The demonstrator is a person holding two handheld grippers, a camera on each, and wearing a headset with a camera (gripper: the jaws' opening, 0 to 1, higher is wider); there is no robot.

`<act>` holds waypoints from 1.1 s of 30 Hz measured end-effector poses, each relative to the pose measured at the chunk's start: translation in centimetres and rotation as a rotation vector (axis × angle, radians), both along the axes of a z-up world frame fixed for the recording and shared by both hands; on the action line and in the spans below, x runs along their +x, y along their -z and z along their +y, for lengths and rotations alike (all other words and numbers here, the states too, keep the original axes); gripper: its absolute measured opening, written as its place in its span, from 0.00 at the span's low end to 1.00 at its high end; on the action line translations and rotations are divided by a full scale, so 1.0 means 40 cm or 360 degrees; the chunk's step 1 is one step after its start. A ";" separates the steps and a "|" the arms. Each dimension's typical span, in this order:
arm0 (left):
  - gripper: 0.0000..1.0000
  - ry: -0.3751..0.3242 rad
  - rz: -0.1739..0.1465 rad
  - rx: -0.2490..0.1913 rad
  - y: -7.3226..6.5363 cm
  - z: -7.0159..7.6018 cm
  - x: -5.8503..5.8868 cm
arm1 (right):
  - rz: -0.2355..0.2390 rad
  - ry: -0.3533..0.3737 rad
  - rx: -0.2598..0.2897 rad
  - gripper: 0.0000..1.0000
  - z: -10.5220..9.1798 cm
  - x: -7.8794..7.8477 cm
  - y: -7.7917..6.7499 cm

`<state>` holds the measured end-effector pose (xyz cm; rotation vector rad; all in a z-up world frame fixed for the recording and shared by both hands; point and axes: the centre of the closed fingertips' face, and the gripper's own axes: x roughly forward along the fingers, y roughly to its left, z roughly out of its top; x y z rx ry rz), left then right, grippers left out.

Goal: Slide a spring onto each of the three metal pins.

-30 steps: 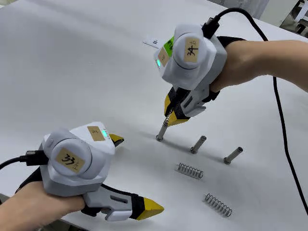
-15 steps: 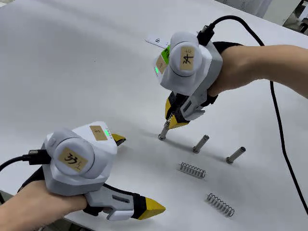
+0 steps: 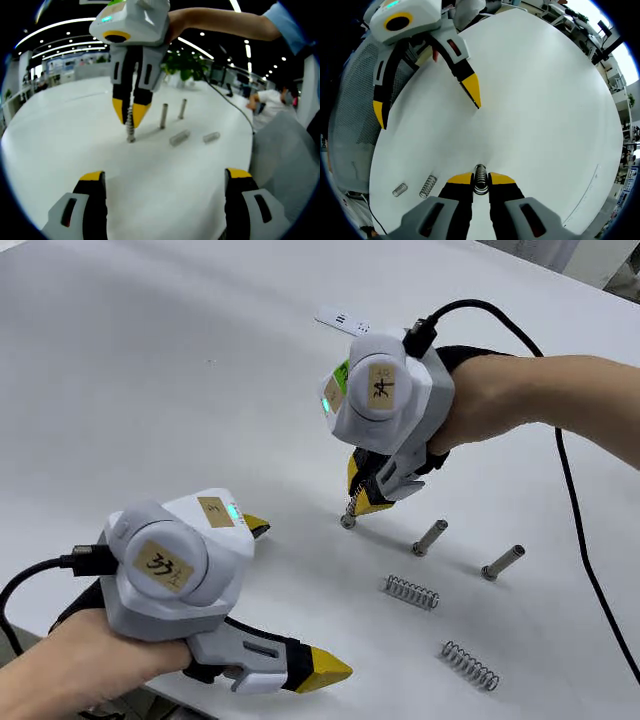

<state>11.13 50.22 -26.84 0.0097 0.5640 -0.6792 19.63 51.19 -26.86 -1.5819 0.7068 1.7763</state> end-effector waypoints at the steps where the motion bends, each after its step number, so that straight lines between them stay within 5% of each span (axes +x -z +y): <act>1: 1.00 0.0000 0.0001 0.0001 0.001 0.001 0.001 | 0.0001 0.0002 0.0001 0.13 0.001 -0.001 0.004; 23: 1.00 0.0043 0.0014 -0.0014 0.003 -0.017 0.002 | -0.0009 0.0025 0.0019 0.14 -0.001 0.000 0.036; 33: 1.00 0.0052 -0.0015 0.0002 -0.014 -0.011 0.013 | 0.0010 0.0029 0.0145 0.45 0.001 0.001 0.038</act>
